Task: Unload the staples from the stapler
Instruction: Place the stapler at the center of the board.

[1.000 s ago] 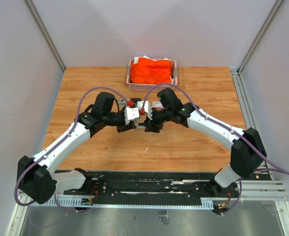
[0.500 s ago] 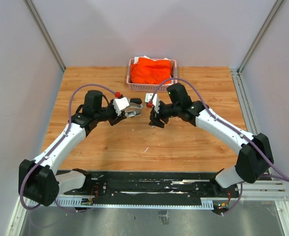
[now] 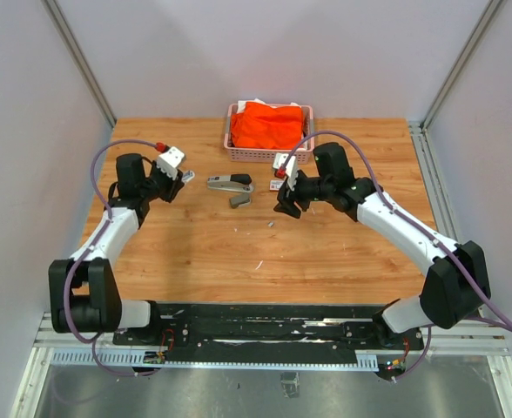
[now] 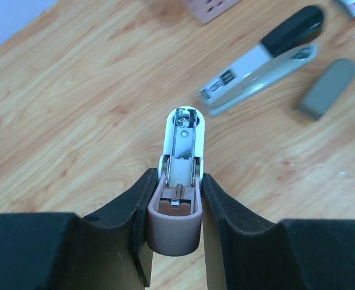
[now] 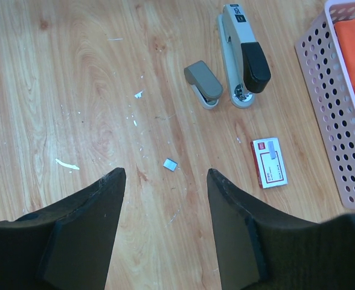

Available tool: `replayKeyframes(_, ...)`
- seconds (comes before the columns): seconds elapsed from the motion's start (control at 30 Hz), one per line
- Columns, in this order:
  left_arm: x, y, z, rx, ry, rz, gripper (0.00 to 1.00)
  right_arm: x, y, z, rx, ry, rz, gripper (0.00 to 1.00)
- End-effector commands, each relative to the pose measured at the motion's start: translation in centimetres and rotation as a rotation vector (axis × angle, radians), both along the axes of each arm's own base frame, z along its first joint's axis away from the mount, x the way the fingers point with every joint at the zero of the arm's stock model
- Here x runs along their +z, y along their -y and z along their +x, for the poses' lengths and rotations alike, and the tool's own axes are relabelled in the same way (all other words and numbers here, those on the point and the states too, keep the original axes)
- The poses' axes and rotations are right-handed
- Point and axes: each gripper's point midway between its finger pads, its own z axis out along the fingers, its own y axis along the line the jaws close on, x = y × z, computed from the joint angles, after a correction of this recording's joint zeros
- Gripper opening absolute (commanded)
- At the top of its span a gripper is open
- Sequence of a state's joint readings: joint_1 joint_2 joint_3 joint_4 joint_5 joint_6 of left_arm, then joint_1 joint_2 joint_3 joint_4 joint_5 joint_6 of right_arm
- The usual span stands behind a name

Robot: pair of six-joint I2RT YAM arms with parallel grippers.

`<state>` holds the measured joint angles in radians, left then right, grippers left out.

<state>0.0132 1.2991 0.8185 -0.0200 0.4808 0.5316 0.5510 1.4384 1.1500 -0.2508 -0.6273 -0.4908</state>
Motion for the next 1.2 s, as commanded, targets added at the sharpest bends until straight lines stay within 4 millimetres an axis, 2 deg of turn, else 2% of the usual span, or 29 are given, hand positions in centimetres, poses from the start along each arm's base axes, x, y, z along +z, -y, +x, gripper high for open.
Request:
replayKeyframes(0.0,0.2,-3.5,3.0,0.111,0.060,-0.012,0.22,0.7,0.5,0.4,-0.024,0.004,0.036,0.58)
replayKeyframes(0.23,-2.1,-8.7,6.3,0.301,0.074,-0.003,0.23,0.5,0.6,0.6,-0.029,0.004,0.037,0.59)
replayKeyframes(0.43,-4.3,-11.5,7.4,0.401,0.062,0.007,0.22,0.3,0.7,0.7,-0.033,0.000,0.038,0.59)
replayKeyframes(0.87,-6.8,-15.8,8.1,0.526,0.069,-0.026,0.22,0.1,0.8,0.7,-0.032,-0.004,0.042,0.59)
replayKeyframes(1.17,-6.7,-17.1,8.4,0.578,0.077,-0.053,0.23,0.1,0.7,0.7,-0.025,0.001,0.047,0.59)
